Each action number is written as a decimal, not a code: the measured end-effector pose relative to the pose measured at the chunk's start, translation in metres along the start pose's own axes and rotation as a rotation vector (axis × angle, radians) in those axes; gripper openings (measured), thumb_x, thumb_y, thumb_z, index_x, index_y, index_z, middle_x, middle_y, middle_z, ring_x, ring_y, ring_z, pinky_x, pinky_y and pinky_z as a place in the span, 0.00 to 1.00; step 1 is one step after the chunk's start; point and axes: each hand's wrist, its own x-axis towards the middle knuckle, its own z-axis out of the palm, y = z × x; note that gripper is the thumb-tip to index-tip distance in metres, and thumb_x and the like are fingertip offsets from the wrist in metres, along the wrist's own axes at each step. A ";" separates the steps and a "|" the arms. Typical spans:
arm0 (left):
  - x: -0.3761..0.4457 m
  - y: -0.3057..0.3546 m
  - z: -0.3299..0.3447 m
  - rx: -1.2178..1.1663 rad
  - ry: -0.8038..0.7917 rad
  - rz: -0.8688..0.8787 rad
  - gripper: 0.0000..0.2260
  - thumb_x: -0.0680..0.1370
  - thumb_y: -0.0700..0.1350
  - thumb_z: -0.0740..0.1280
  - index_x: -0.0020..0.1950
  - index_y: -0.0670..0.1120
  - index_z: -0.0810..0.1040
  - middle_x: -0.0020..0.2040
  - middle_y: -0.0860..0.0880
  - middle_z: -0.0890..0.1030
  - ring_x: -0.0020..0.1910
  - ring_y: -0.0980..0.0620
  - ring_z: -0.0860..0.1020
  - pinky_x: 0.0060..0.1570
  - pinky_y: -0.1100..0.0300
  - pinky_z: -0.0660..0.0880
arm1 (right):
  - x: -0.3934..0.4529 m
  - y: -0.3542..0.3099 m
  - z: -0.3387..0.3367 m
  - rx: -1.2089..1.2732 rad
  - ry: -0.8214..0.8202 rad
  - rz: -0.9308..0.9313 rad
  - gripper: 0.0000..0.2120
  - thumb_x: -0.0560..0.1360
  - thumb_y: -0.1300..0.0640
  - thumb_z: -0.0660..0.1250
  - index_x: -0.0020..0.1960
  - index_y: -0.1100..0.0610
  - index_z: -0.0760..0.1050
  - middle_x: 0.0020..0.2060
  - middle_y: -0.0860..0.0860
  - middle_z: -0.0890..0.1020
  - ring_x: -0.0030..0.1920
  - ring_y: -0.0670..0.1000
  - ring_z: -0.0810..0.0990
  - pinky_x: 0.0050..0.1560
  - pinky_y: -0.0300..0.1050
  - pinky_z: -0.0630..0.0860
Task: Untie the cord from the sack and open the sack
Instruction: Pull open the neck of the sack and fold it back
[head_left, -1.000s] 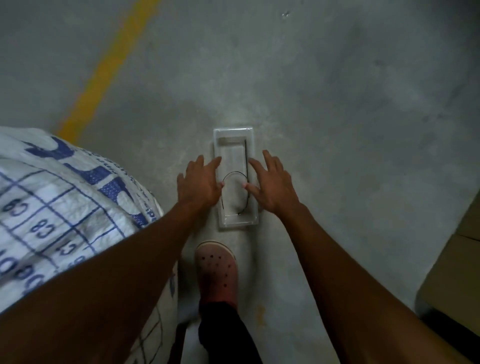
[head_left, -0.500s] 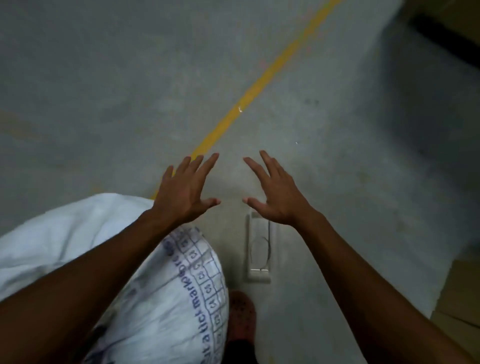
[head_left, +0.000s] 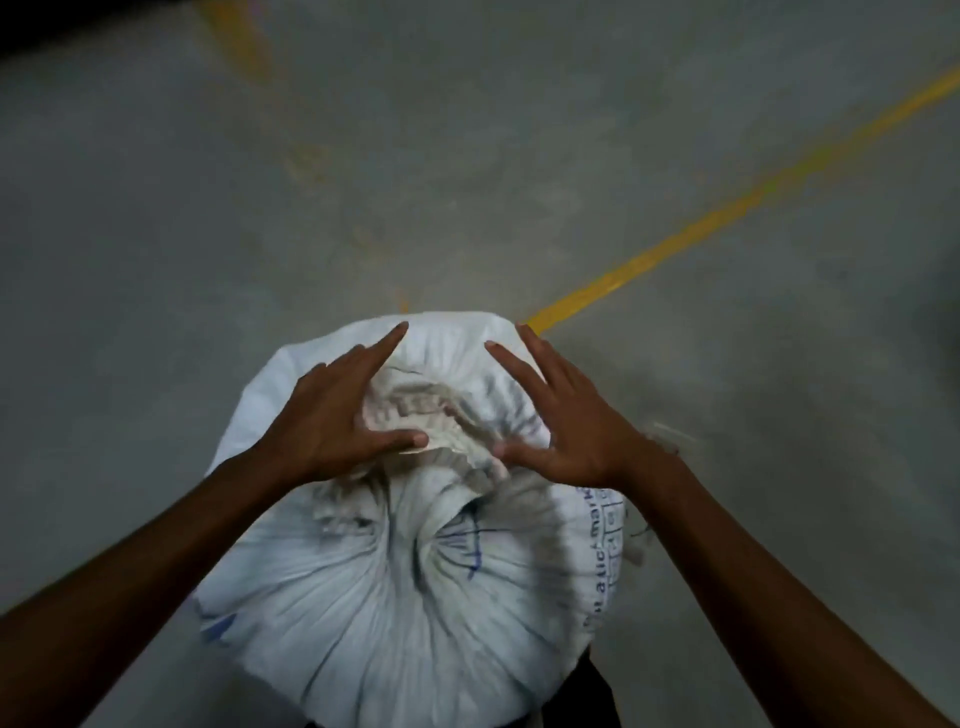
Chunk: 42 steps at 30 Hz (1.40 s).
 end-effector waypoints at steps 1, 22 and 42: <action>-0.012 -0.012 0.003 -0.073 0.011 -0.037 0.55 0.63 0.81 0.70 0.84 0.68 0.49 0.81 0.53 0.71 0.78 0.47 0.72 0.74 0.40 0.72 | 0.002 -0.012 0.012 0.009 -0.026 -0.014 0.48 0.76 0.29 0.67 0.86 0.39 0.44 0.87 0.49 0.41 0.87 0.53 0.43 0.83 0.63 0.54; -0.082 -0.039 0.036 -0.350 0.142 0.137 0.18 0.70 0.67 0.77 0.36 0.54 0.82 0.38 0.57 0.86 0.40 0.56 0.84 0.45 0.48 0.79 | -0.011 -0.074 0.060 -0.038 -0.126 -0.191 0.34 0.69 0.26 0.71 0.64 0.50 0.79 0.61 0.46 0.81 0.67 0.49 0.77 0.68 0.54 0.72; -0.080 -0.046 0.066 -0.429 0.130 -0.265 0.21 0.65 0.72 0.77 0.45 0.58 0.87 0.37 0.62 0.86 0.41 0.62 0.84 0.43 0.59 0.79 | 0.020 -0.051 0.060 -0.363 -0.313 -0.207 0.34 0.77 0.26 0.54 0.75 0.42 0.73 0.55 0.49 0.84 0.56 0.55 0.84 0.47 0.49 0.78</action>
